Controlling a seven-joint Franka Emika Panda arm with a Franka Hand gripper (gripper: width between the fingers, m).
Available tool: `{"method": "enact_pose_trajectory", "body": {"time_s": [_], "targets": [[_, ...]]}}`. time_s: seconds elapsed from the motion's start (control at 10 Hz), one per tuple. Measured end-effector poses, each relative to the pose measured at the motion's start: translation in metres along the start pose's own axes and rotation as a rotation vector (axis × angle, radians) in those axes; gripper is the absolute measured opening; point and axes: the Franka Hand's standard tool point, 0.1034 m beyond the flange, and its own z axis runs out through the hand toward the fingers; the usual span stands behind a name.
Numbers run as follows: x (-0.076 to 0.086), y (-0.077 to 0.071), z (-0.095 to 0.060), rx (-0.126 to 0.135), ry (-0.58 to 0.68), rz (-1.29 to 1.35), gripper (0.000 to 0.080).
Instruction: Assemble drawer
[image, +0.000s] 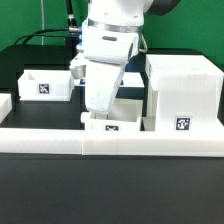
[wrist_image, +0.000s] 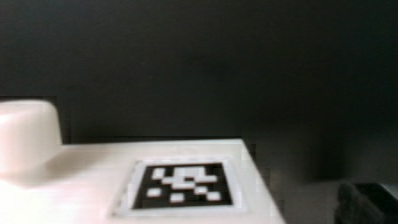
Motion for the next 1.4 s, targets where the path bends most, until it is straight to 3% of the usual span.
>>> {"method": "enact_pose_trajectory", "body": {"time_s": [0.1,0.3,0.4,0.5,0.6,0.7,0.8,1.4], "targets": [[-0.0002,0.0,0.0,0.0,0.0,0.0,0.0649],[-0.0005,0.0001,0.0001,0.0,0.0,0.001,0.0422],[-0.0006,0.0001,0.0001,0.0,0.0,0.001,0.0422],[-0.0007,0.0001,0.0001,0.0,-0.001,0.001,0.0239],[-0.0008,0.0001,0.0001,0.0,-0.001,0.001,0.0105],[-0.0009,-0.0008,0.0003,0.003,-0.001,0.0,0.0105],[-0.001,-0.0011,0.0002,0.004,-0.002,0.001,0.0042],[0.0048,-0.0039,-0.0072,0.008,0.0,-0.002,0.0042]]}}
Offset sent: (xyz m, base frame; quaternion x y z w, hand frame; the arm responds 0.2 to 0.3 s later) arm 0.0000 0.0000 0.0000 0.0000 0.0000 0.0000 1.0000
